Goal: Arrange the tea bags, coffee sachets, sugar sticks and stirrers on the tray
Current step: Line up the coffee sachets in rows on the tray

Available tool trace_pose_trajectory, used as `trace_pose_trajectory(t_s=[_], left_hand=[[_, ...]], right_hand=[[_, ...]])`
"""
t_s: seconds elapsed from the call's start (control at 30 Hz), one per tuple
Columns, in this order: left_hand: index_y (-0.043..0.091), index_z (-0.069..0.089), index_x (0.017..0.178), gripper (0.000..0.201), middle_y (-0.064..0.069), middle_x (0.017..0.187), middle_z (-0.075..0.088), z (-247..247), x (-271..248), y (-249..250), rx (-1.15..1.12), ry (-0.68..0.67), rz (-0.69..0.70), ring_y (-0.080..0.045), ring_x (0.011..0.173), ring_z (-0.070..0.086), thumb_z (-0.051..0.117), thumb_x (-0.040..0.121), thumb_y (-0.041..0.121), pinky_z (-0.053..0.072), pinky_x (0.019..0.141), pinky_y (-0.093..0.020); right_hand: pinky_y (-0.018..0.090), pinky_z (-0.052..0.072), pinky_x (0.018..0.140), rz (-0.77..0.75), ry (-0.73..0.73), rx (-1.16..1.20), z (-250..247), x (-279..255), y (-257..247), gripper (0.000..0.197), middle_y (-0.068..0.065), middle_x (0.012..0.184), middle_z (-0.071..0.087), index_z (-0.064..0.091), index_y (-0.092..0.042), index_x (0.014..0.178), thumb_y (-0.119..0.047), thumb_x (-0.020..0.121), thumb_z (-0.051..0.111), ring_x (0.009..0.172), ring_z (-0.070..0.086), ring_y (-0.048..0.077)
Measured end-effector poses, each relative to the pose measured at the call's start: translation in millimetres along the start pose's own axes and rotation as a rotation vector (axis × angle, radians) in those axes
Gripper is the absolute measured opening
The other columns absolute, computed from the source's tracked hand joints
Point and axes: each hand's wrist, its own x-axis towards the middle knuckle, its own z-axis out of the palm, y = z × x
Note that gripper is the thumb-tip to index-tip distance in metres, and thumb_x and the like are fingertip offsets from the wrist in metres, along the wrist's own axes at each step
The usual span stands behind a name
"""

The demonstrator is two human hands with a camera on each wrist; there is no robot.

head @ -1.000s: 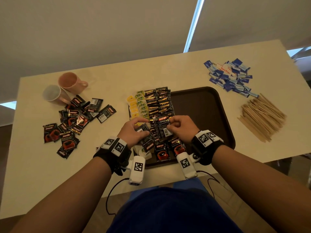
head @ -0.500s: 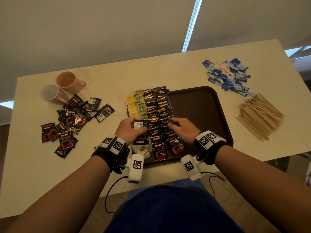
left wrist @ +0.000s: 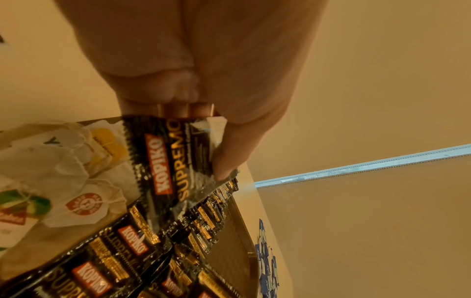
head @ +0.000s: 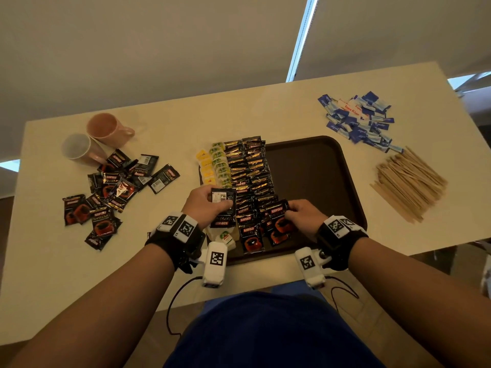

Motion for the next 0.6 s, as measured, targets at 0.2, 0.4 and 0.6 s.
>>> trace_pose_trajectory(t_s=[0.2, 0.4, 0.6], left_hand=[[0.023, 0.065, 0.097, 0.024, -0.011, 0.103, 0.072, -0.4, -3.2, 3.0, -0.021, -0.031, -0.021, -0.028, 0.095, 0.071, 0.077, 0.084, 0.007, 0.059, 0.087, -0.048], [0.021, 0.066, 0.101, 0.025, -0.011, 0.103, 0.073, -1.5, -2.4, 1.2, -0.04, -0.024, -0.033, -0.027, 0.095, 0.071, 0.077, 0.084, 0.006, 0.059, 0.087, -0.046], [0.014, 0.068, 0.111, 0.029, -0.011, 0.103, 0.073, -3.3, -1.0, -0.1, -0.043, -0.015, -0.038, -0.028, 0.096, 0.072, 0.077, 0.084, 0.007, 0.058, 0.09, -0.051]], right_hand=[[0.02, 0.046, 0.066, -0.069, 0.056, -0.477, -3.6, -1.7, 8.2, 0.017, -0.008, 0.078, 0.067, 0.067, -0.027, 0.081, -0.012, 0.082, 0.077, 0.074, 0.063, 0.006], [0.018, 0.04, 0.058, -0.077, 0.074, -0.696, -2.6, 0.9, 14.3, 0.014, -0.004, 0.073, 0.063, 0.067, -0.017, 0.075, -0.018, 0.08, 0.08, 0.069, 0.058, 0.008], [0.021, 0.041, 0.062, -0.102, 0.088, -0.81, 8.0, 7.9, 17.6, 0.027, -0.003, 0.074, 0.06, 0.056, -0.019, 0.068, -0.023, 0.082, 0.078, 0.075, 0.058, 0.013]])
